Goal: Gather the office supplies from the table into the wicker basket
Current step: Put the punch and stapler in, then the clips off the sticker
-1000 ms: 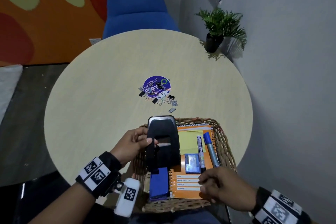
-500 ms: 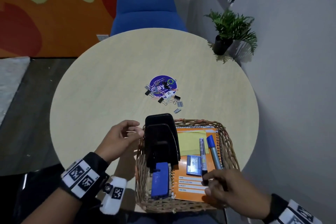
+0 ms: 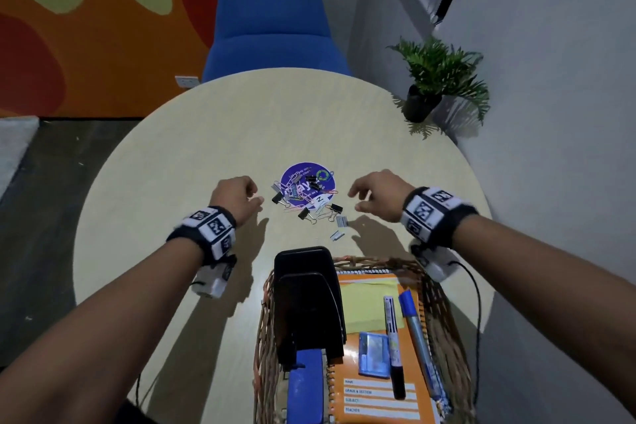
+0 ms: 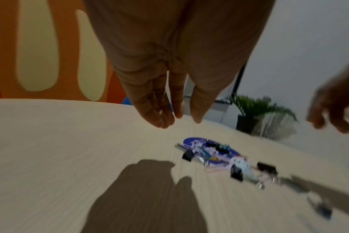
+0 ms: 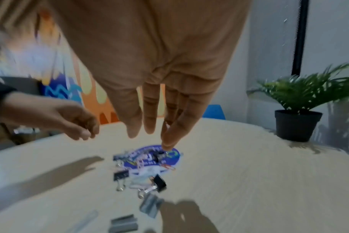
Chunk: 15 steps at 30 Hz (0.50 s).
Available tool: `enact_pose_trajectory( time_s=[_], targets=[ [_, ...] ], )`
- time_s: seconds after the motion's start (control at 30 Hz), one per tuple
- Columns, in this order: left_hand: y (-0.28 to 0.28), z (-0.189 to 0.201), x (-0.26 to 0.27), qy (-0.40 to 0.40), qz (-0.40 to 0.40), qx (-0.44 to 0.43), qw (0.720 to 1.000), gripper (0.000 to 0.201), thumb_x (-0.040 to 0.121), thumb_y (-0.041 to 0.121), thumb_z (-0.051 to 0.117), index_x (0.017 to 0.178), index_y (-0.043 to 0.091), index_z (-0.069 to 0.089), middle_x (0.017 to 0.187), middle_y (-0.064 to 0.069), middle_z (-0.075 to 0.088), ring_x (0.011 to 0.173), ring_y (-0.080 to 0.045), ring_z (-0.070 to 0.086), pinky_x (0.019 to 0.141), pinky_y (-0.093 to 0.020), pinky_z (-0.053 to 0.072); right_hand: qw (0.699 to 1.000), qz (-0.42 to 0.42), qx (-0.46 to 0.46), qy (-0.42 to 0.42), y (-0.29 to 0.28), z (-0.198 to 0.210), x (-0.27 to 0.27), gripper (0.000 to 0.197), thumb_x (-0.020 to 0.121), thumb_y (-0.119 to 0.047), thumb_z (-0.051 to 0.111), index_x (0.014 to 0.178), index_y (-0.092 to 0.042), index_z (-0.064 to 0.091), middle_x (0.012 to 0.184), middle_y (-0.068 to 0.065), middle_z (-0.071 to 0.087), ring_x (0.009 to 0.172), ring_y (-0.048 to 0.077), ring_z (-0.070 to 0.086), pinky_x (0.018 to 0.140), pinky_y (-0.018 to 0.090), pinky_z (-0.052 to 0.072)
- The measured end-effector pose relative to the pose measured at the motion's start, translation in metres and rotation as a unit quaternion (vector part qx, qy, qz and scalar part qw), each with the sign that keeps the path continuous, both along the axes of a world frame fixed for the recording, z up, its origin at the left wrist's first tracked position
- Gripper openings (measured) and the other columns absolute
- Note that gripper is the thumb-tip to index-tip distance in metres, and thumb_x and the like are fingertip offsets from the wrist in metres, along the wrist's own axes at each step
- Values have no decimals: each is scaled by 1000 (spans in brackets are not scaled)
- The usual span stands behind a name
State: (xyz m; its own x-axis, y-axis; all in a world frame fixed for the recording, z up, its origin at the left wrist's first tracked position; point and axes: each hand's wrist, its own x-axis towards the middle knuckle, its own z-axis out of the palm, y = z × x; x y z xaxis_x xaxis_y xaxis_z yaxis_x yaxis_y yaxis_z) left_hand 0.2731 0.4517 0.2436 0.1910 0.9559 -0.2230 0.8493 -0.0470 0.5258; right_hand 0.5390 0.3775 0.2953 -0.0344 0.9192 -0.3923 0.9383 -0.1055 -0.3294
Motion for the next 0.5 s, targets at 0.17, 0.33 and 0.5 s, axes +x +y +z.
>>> enact_pose_trajectory(
  time_s=[0.17,0.33,0.5],
  targets=[
    [23,-31,31,95,-60,-21,993,31,82,28,67,105,8,62,107,-15,68,101,-33,61,83,-37,49,995,-1,-73,-62,57,-60,-8,35,80,-40,70,97,-9,66,97,9,69,92,28,66,75,33,51],
    [29,-55,45,81,-53,-17,995,36,80,28,69,106,5,59,108,-18,64,100,-36,59,78,-37,45,994,-17,-74,-79,81,-98,-14,41,69,-55,68,79,-18,56,73,-1,61,69,23,62,54,25,44],
    [29,-66,53,80,-57,-17,995,26,80,16,69,103,5,63,107,-20,64,98,-38,59,80,-39,46,987,-9,-124,-101,98,-118,-16,32,58,-44,78,68,-21,60,64,-1,59,57,26,64,60,45,60]
  ],
)
